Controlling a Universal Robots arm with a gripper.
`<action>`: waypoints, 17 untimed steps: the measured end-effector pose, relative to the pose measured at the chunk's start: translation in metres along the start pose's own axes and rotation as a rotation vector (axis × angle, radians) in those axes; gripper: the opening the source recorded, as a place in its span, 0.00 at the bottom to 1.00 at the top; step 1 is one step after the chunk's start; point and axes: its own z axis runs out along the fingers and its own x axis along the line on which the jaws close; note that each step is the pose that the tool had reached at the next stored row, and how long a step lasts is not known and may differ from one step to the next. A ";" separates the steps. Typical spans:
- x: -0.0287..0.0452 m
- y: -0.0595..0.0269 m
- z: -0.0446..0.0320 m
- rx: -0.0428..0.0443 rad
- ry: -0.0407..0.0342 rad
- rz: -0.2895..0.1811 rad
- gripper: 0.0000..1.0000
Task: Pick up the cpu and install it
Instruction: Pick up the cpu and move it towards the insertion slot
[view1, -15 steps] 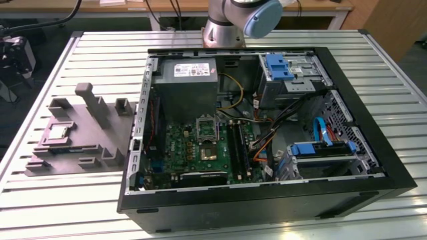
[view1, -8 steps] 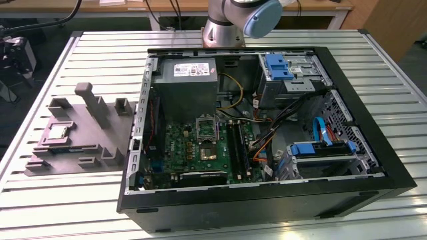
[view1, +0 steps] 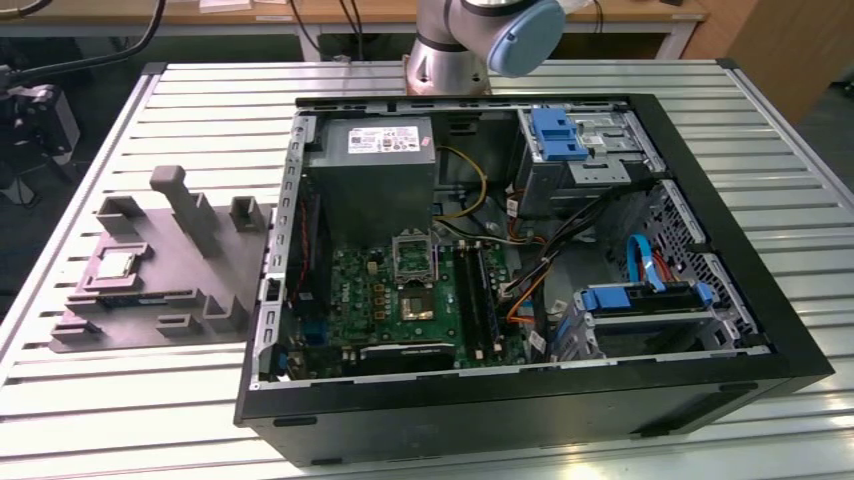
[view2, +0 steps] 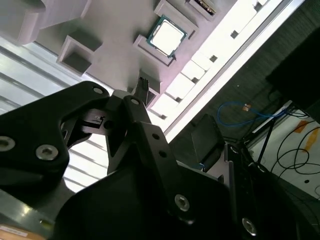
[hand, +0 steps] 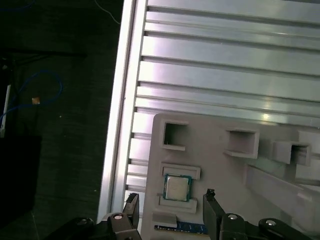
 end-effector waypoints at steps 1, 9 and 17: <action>0.0000 -0.0001 0.0017 0.0000 -0.0001 0.000 0.62; -0.0001 -0.0002 0.0040 0.0000 -0.0002 0.001 0.62; -0.0001 -0.0002 0.0050 -0.0002 -0.0007 0.002 0.62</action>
